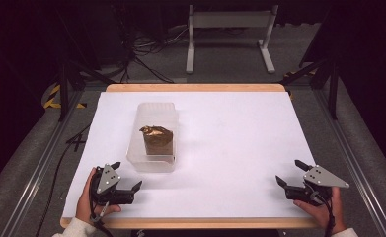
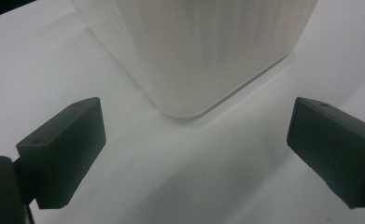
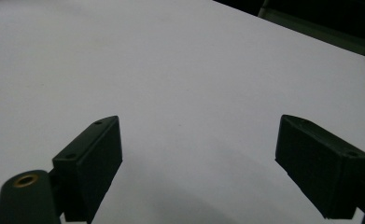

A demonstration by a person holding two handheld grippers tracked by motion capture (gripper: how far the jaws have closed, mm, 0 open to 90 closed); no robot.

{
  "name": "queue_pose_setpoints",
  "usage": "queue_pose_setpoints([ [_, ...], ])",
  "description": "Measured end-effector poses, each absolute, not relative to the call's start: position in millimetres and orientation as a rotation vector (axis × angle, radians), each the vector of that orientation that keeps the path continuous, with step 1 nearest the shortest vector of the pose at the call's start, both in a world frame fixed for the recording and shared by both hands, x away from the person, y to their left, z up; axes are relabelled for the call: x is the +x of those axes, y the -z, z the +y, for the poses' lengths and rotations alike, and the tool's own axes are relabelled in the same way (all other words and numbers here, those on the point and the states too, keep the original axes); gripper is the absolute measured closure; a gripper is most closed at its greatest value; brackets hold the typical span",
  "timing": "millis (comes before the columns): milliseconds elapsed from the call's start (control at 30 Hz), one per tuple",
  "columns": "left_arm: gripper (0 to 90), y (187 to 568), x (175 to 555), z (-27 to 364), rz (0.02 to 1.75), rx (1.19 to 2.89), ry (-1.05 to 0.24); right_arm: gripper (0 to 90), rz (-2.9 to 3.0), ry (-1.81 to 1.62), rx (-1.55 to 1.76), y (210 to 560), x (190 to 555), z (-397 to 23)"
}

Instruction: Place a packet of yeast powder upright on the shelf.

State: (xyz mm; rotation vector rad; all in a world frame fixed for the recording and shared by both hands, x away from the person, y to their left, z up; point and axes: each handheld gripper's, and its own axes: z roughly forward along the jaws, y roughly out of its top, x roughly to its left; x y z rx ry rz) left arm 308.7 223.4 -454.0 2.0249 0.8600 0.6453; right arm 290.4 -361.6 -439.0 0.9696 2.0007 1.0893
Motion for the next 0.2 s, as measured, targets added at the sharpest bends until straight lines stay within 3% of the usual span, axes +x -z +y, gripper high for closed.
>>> queue_pose_setpoints([
  [200,5.3,453.7,309.6,222.9,0.864,2.025,-0.645,15.3,1.997,-1.083,0.966,438.7,289.6,-362.2],
])
